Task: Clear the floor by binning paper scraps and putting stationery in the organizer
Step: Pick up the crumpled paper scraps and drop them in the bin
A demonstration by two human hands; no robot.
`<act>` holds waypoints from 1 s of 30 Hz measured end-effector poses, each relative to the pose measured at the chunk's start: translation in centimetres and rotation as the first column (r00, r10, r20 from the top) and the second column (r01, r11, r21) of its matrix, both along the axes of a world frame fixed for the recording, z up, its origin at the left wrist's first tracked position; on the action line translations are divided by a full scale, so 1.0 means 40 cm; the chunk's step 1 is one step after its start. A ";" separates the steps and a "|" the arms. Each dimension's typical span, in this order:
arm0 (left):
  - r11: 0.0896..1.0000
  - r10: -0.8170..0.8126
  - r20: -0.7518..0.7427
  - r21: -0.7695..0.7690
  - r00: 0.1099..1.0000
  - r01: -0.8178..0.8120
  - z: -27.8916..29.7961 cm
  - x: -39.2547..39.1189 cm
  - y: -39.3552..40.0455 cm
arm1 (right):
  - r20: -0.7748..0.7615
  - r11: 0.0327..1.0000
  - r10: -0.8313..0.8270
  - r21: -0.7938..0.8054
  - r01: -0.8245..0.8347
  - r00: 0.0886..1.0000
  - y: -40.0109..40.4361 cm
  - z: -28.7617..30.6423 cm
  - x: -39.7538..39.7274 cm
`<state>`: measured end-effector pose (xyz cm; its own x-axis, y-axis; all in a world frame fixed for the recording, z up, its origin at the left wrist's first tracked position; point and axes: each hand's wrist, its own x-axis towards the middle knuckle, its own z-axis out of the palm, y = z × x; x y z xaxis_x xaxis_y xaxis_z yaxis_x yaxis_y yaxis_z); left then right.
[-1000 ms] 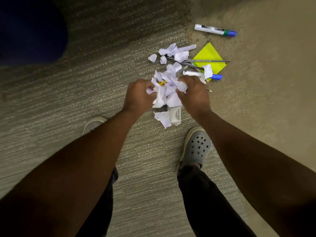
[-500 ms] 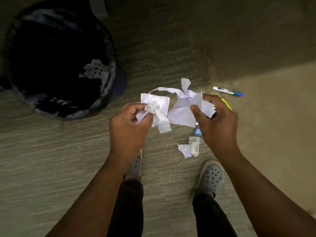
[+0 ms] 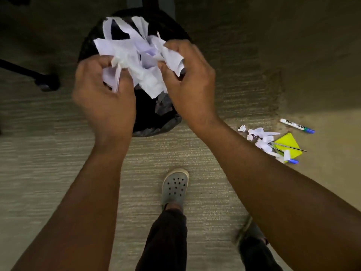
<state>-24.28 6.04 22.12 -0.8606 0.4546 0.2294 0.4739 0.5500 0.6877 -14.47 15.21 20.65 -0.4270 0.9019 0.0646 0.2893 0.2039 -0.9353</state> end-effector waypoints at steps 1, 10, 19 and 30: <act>1.000 0.015 0.031 0.006 0.999 -0.015 -0.016 -0.008 0.004 | 0.024 1.000 0.015 -0.010 -0.015 1.000 -0.005 -0.013 -0.017; 0.934 -0.046 0.214 -0.338 0.976 0.118 -0.150 -0.030 0.013 | 0.560 0.926 0.314 -0.002 -0.378 0.766 -0.029 -0.117 -0.061; 0.966 -0.145 0.246 -0.174 0.958 0.190 -0.102 0.066 -0.011 | 0.403 0.965 0.229 0.028 -0.262 0.886 -0.044 -0.071 0.017; 0.882 -0.418 0.345 -0.068 0.840 0.467 -0.149 0.434 -0.123 | 0.440 0.994 -0.087 -0.023 0.108 0.894 -0.157 -0.148 0.474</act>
<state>-6.94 1.12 16.16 -0.5739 0.8110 -0.1134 0.4652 0.4368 0.7700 4.48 8.91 14.72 -0.3123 0.9379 -0.1509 0.6880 0.1137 -0.7168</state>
